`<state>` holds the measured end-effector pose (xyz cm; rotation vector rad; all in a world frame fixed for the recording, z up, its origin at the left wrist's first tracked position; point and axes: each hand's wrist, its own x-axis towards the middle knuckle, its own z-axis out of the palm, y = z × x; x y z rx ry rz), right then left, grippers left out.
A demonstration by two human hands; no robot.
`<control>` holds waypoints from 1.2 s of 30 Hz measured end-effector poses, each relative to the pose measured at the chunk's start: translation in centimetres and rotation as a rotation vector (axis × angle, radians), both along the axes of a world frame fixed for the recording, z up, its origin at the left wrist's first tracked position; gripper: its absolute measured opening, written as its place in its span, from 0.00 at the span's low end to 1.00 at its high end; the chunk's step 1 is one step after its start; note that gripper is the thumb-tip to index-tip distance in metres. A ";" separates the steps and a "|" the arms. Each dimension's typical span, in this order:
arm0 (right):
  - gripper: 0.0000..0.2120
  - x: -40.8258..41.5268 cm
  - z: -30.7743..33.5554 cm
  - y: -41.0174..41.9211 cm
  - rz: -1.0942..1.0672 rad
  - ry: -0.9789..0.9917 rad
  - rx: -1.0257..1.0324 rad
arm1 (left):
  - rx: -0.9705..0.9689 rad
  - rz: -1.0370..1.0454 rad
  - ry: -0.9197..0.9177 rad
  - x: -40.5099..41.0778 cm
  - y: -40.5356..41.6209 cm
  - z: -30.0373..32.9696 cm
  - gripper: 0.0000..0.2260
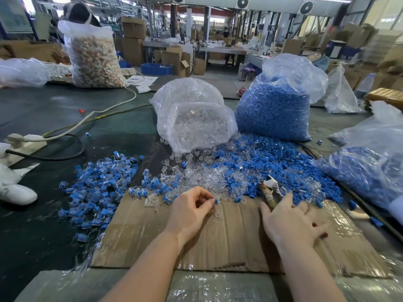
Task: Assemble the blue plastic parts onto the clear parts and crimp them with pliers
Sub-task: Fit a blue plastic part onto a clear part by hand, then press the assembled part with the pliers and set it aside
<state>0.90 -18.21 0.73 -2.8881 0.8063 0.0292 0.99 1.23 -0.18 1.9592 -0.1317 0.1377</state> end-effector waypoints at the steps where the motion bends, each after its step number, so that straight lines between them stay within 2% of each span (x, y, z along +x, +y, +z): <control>1: 0.38 -0.1 -0.1 -0.3 -0.008 0.035 0.006 | 0.002 0.002 0.001 0.0 0.0 0.0 0.07; 3: 0.36 -0.3 0.1 -0.5 -0.008 0.045 -0.022 | -0.008 0.005 0.002 0.0 0.0 0.1 0.07; 7: 0.20 -0.6 1.0 -0.2 0.080 -0.057 -0.108 | -0.072 0.010 0.023 0.1 0.1 0.1 0.05; 11: 0.19 -1.3 2.1 0.5 0.252 -0.145 -0.173 | -0.145 0.047 0.045 0.5 0.3 0.1 0.05; 14: 0.17 -1.5 2.9 1.6 0.457 -0.180 0.062 | -0.335 0.084 0.145 1.0 0.3 0.3 0.03; 17: 0.15 -1.9 3.8 3.0 0.577 -0.128 0.340 | -0.549 0.123 0.248 1.5 0.2 1.0 0.02; 22: 0.17 -2.4 5.0 4.1 0.559 -0.006 0.708 | -0.631 0.180 0.321 1.7 0.0 1.7 0.01; 27: 0.16 -2.5 5.8 4.0 0.496 0.142 0.867 | -0.571 0.237 0.332 1.8 -0.2 2.2 0.02; 32: 0.03 -2.5 5.8 3.8 0.526 0.249 0.946 | -0.454 0.276 0.286 1.9 -0.3 2.5 0.04; 36: 0.05 -2.3 6.2 3.8 0.529 0.263 0.942 | -0.466 0.280 0.312 2.0 -0.3 2.9 0.04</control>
